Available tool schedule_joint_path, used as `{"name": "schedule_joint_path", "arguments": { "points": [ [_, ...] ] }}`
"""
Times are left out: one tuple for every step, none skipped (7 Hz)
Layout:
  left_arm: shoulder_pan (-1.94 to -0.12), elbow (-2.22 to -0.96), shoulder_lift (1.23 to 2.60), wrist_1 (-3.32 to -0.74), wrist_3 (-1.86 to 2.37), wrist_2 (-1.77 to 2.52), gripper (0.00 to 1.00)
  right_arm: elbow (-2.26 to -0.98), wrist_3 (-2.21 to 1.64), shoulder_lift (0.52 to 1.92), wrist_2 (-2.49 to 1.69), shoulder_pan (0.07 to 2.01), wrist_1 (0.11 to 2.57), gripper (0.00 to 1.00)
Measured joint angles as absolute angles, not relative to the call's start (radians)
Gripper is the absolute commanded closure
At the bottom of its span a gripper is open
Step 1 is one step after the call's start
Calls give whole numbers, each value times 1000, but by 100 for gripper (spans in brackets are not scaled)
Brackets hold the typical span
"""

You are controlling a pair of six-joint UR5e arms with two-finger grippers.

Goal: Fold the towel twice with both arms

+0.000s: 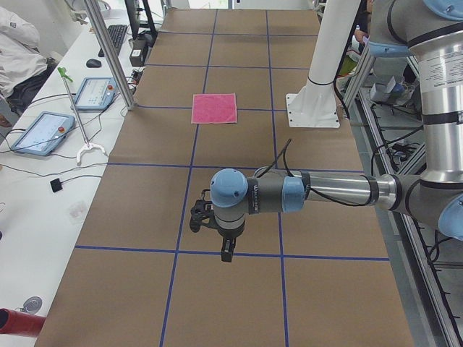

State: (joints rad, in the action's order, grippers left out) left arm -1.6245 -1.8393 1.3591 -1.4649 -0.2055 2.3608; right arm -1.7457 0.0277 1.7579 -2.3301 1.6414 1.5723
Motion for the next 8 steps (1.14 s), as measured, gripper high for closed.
{"name": "schedule_joint_path", "arguments": {
  "points": [
    [-1625, -1840, 1359, -1465, -208, 2361, 0, -1746, 28, 1758, -2330, 1641, 1572, 0],
    [-1624, -1843, 1359, -1465, -212, 2361, 0, -1746, 28, 1758, -2331, 1641, 1572, 0],
    [-1624, -1846, 1362, -1466, -214, 2362, 0, -1746, 28, 1758, -2331, 1641, 1569, 0],
    [-1624, -1849, 1367, -1477, -216, 2361, 0, -1749, 28, 1757, -2331, 1641, 1557, 0],
    [-1624, -1849, 1371, -1511, -214, 2361, 0, -1751, 29, 1756, -2331, 1641, 1543, 0],
    [-1621, -1846, 1373, -1567, -210, 2364, 0, -1753, 29, 1754, -2330, 1639, 1534, 0],
    [-1617, -1840, 1379, -1612, -207, 2366, 0, -1754, 26, 1753, -2330, 1635, 1524, 0],
    [-1613, -1836, 1388, -1629, -205, 2381, 0, -1758, 8, 1752, -2331, 1622, 1515, 0]
  ]
}}
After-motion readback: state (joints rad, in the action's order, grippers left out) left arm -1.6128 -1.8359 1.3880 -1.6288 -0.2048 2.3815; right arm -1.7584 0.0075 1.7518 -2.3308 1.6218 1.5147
